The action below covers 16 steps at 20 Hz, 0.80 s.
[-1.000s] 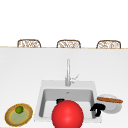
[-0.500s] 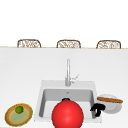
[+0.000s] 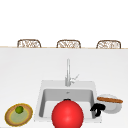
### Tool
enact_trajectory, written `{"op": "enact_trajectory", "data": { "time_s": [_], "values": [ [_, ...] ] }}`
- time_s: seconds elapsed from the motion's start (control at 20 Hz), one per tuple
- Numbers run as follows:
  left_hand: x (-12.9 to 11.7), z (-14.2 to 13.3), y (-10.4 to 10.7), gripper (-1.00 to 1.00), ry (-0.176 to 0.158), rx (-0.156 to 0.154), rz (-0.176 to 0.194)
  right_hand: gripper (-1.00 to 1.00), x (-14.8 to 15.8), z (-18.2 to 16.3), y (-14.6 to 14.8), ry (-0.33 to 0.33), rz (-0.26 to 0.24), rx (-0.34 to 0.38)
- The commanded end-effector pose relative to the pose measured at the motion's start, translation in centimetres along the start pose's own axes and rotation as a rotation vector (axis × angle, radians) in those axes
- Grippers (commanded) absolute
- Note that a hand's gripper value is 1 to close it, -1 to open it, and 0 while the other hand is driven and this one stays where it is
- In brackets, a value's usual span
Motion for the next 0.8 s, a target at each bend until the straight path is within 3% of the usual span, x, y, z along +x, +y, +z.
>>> {"op": "enact_trajectory", "data": {
  "time_s": [0.0,0.1,0.2,0.4,0.55,0.75],
  "values": [
    [-2.0,0.5,1.0,-1.0,-0.003,0.007,0.09,0.0,0.0,0.0,0.0,0.0,0.0,0.0],
    [-3.2,0.0,1.1,-1.0,0.01,0.003,0.063,0.0,0.0,0.0,0.0,0.0,0.0,0.0],
    [-4.3,-0.6,0.5,-1.0,0.004,-0.003,0.075,0.0,0.0,0.0,0.0,0.0,0.0,0.0],
    [-5.8,-0.8,0.3,-1.0,-0.002,-0.002,0.147,0.0,0.0,0.0,0.0,0.0,0.0,0.0],
    [-6.5,-0.1,0.4,-1.0,-0.024,0.005,0.214,0.0,0.0,0.0,0.0,0.0,0.0,0.0],
    [-8.8,-0.1,1.1,-1.0,-0.018,-0.003,0.165,0.0,0.0,0.0,0.0,0.0,0.0,0.0]
  ]
}}
